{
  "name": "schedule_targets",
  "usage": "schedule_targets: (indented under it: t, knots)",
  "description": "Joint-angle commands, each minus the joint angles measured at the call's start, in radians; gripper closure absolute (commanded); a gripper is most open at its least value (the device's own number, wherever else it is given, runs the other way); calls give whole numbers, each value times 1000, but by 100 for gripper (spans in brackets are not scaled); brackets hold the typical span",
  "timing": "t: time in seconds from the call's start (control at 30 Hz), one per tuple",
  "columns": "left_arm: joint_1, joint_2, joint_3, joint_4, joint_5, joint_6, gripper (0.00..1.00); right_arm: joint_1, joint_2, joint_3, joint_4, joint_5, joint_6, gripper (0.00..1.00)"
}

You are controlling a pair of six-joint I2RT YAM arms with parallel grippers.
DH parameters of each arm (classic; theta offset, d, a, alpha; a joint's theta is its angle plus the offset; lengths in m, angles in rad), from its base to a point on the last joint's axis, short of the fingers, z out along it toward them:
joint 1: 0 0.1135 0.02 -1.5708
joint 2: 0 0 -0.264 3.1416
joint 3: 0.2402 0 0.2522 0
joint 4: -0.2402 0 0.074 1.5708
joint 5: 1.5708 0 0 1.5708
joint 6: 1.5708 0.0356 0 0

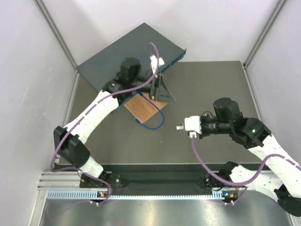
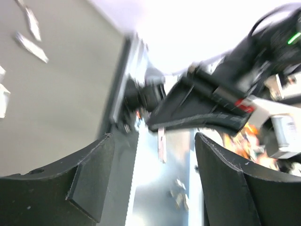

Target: Insert the plug into the switch port

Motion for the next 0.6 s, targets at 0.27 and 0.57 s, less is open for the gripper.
schedule_targets:
  t: [0.27,0.57]
  knots:
    - [213,-143,187,14,-648,252,27,-22,203,141,318,401,650,100]
    - [214,-178,136,-99,-1028,523,26,-52,495,405,304,546,813,100]
